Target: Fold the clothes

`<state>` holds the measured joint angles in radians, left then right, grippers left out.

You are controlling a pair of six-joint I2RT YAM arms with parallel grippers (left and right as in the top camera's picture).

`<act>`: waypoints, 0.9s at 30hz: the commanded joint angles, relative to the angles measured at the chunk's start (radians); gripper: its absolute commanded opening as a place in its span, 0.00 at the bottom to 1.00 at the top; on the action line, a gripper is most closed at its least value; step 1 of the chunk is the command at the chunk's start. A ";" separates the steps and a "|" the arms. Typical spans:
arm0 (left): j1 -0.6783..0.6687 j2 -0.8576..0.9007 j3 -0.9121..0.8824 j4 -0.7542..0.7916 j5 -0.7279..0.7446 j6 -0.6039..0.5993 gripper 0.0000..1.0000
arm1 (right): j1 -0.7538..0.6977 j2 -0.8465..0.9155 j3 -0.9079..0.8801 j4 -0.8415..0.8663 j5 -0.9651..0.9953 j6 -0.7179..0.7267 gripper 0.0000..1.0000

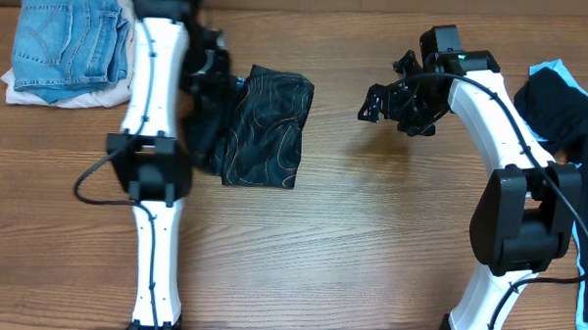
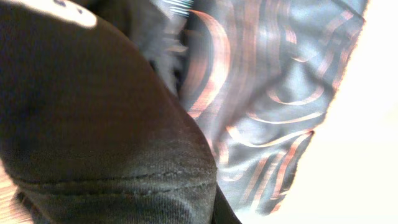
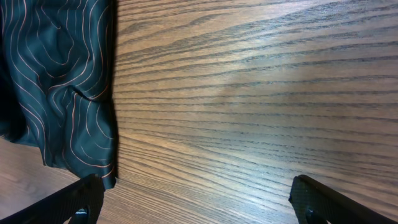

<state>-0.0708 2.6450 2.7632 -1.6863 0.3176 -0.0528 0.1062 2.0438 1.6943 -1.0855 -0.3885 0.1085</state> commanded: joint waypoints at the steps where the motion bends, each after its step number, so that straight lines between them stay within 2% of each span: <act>1: -0.101 0.002 0.028 -0.004 -0.069 -0.080 0.04 | 0.003 -0.027 0.006 0.004 -0.004 0.000 1.00; 10: -0.260 -0.032 0.029 -0.004 -0.260 -0.113 0.04 | 0.003 -0.022 0.006 0.010 -0.004 0.000 1.00; 21: -0.347 -0.051 0.027 -0.004 -0.265 -0.113 0.04 | 0.003 0.031 0.006 0.026 -0.003 0.008 1.00; 27: -0.379 -0.051 0.027 -0.003 -0.265 -0.177 0.04 | 0.002 0.051 0.006 0.059 0.033 0.053 1.00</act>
<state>-0.4286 2.6446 2.7647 -1.6871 0.0605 -0.1818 0.1062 2.0842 1.6943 -1.0370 -0.3748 0.1383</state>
